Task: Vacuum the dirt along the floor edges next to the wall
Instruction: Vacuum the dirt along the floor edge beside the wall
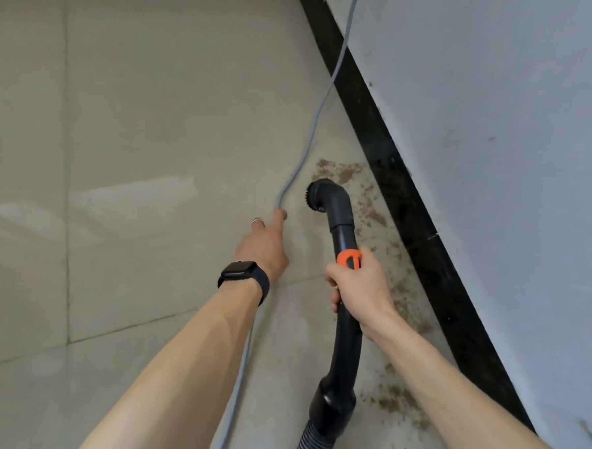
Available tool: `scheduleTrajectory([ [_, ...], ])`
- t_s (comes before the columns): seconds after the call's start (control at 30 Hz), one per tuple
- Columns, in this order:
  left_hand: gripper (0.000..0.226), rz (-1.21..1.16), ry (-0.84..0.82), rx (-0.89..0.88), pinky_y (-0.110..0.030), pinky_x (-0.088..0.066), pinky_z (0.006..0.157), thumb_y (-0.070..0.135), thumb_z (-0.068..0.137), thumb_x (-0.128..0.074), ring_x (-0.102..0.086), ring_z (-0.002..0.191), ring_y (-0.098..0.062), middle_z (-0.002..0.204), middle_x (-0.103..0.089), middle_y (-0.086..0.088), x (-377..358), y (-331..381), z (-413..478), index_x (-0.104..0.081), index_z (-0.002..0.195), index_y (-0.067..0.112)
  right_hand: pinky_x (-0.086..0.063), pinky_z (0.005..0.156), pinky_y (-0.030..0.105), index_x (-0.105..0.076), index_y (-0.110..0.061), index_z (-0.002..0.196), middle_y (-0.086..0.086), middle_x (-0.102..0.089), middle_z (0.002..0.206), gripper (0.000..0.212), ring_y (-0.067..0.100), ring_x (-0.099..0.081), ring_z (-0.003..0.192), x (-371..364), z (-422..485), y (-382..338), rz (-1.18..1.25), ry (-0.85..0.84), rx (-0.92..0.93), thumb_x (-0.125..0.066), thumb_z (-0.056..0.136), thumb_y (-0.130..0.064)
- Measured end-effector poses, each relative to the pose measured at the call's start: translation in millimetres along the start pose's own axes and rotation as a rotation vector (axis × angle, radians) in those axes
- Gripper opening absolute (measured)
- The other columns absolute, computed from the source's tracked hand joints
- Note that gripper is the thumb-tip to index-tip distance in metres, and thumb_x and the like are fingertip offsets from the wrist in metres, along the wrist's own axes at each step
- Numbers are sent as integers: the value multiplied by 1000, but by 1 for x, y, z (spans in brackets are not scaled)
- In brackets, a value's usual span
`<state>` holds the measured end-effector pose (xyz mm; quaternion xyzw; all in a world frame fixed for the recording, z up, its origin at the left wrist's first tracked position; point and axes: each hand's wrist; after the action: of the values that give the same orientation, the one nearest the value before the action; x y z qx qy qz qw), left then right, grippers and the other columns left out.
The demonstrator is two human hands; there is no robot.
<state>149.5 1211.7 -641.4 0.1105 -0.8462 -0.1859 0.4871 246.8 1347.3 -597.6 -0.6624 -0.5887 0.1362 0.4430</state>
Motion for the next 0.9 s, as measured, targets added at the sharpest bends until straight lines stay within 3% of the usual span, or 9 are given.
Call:
scheduleTrajectory([
  [0.13,53,81,110,116,-44,-50,69,-6,87,-40,-54,74,-38,126,-37,-17,29,-40,-9,-37,135,16,-52,49,34,-52,-25,102,3,-54,73,20,20,-55,52,-3,-10,7,-134,3,81,-67,90,-20],
  [0.3,56,107,192,134,-40,-50,64,-2,87,-43,-55,70,-35,130,-34,-13,53,-76,-9,-38,138,19,-61,63,48,-52,-36,106,-1,-58,75,22,29,-65,64,-16,-5,1,-231,40,178,-65,93,-50],
  [0.5,57,66,250,169,-37,-47,60,0,85,-46,-50,67,-27,128,-35,-10,59,-84,1,-39,137,23,-61,60,45,-51,-26,111,3,-61,80,29,26,-66,64,-56,24,-28,-337,37,199,-60,96,-49],
  [0.67,58,54,273,169,-37,-43,59,-1,86,-45,-42,55,-22,130,-34,-10,68,-95,-4,-37,138,22,-62,69,51,-50,-25,110,9,-66,91,35,33,-69,75,-72,51,-56,-344,132,133,-57,88,-50],
  [0.8,58,67,293,199,-37,-43,58,-3,85,-44,-42,55,-24,132,-34,-13,83,-114,-3,-36,138,21,-57,51,36,-53,-22,107,11,-65,92,23,29,-66,67,-86,53,-71,-309,34,106,-61,93,-37],
  [0.9,56,70,304,196,-39,-48,58,-3,87,-45,-46,58,-26,128,-34,-12,90,-125,-2,-36,137,21,-63,62,44,-53,-21,107,12,-67,93,27,35,-70,72,-114,49,-80,-396,-11,169,-60,92,-42],
])
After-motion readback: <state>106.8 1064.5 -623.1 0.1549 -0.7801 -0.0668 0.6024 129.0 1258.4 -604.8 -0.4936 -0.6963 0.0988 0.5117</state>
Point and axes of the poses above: each hand's wrist, its own z-axis towards the middle knuckle, its own x-axis out of the back of the hand, y = z × x
